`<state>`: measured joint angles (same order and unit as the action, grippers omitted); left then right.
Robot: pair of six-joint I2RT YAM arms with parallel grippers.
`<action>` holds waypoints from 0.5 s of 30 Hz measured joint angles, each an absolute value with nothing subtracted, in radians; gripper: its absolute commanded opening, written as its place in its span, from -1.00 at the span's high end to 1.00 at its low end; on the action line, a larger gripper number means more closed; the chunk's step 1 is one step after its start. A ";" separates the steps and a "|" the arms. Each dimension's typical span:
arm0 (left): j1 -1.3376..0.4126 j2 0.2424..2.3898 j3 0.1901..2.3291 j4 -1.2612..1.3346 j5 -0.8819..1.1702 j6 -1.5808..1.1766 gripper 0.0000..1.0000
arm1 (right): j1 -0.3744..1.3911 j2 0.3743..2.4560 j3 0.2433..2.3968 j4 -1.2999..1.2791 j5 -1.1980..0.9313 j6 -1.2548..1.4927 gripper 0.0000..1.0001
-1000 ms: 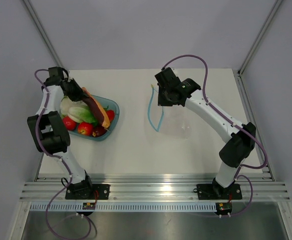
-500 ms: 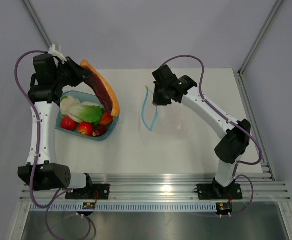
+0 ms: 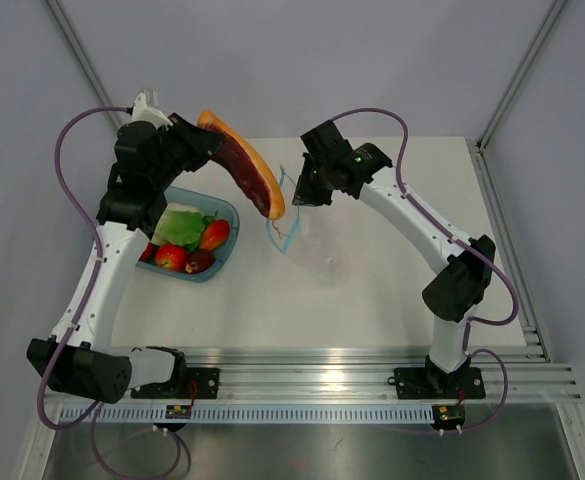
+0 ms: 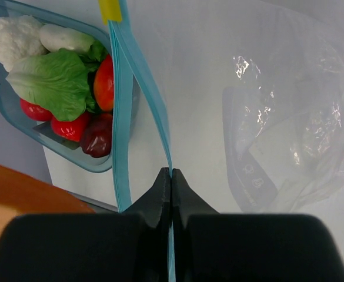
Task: Place the food in the zip-top bag and seal the zipper
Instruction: Place the fake food in the zipper food storage bag.
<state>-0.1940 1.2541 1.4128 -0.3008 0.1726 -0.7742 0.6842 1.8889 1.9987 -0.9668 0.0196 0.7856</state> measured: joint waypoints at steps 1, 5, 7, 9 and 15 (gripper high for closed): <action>-0.201 1.259 1.413 -0.290 0.161 -0.776 1.00 | 0.684 1.889 1.999 -0.966 0.011 0.791 1.00; -0.240 1.272 1.413 -0.260 0.104 -0.766 1.00 | 0.684 1.889 1.998 -0.962 -0.015 0.807 1.00; -0.284 1.279 1.414 -0.254 0.051 -0.735 1.00 | 0.684 1.889 1.998 -0.962 -0.021 0.813 1.00; -0.325 1.290 1.414 -0.253 0.008 -0.705 1.00 | 0.684 1.889 1.998 -0.962 -0.021 0.818 1.00; -0.429 1.307 1.413 -0.255 -0.126 -0.619 1.00 | 0.684 1.889 2.004 -0.967 -0.012 0.844 1.00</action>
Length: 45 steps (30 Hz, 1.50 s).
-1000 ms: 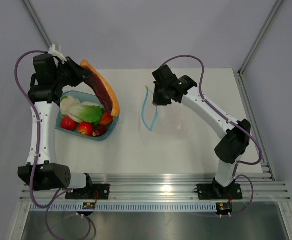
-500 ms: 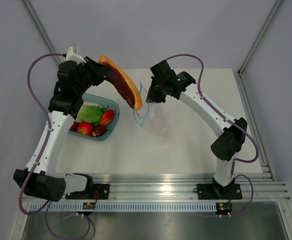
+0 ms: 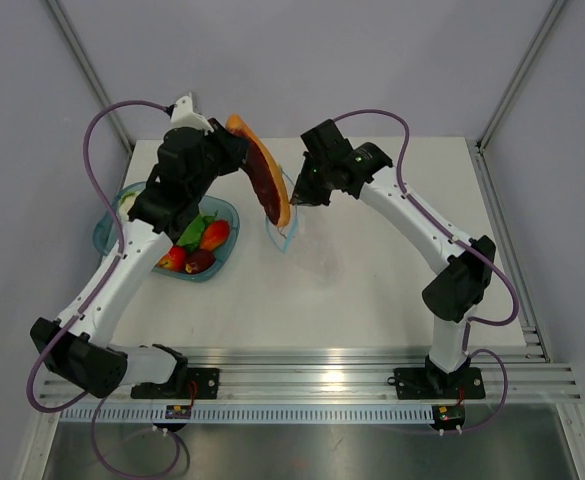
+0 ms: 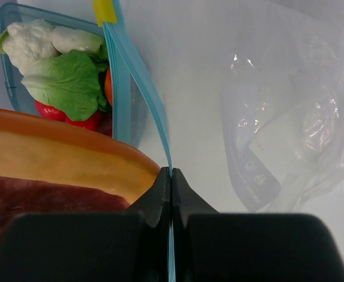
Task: Place the food in the zip-top bag and seal the zipper
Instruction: Place the fake food in the zipper food storage bag.
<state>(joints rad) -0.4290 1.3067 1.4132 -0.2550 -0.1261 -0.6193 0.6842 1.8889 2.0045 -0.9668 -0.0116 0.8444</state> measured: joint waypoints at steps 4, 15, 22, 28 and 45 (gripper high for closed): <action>-0.484 1.307 1.407 -0.253 -0.197 -0.579 1.00 | 0.684 1.889 2.033 -0.970 0.007 0.870 1.00; -0.611 1.311 1.337 -0.250 -0.340 -0.540 1.00 | 0.683 1.960 2.214 -0.966 0.009 0.913 1.00; -0.665 1.320 1.319 -0.230 -0.405 -0.516 0.99 | 0.672 1.975 2.226 -0.971 0.006 0.918 1.00; -0.719 1.348 1.313 -0.244 -0.419 -0.498 0.08 | 0.647 1.972 2.205 -0.954 0.007 0.926 1.00; -0.694 1.296 1.370 -0.377 -0.384 -0.443 -0.29 | 0.617 1.912 2.063 -0.795 -0.047 0.950 1.00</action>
<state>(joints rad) -0.6937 1.2964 1.3697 -0.3775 -0.3836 -0.4427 0.6170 1.9118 2.0632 -0.7952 -0.0475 0.9504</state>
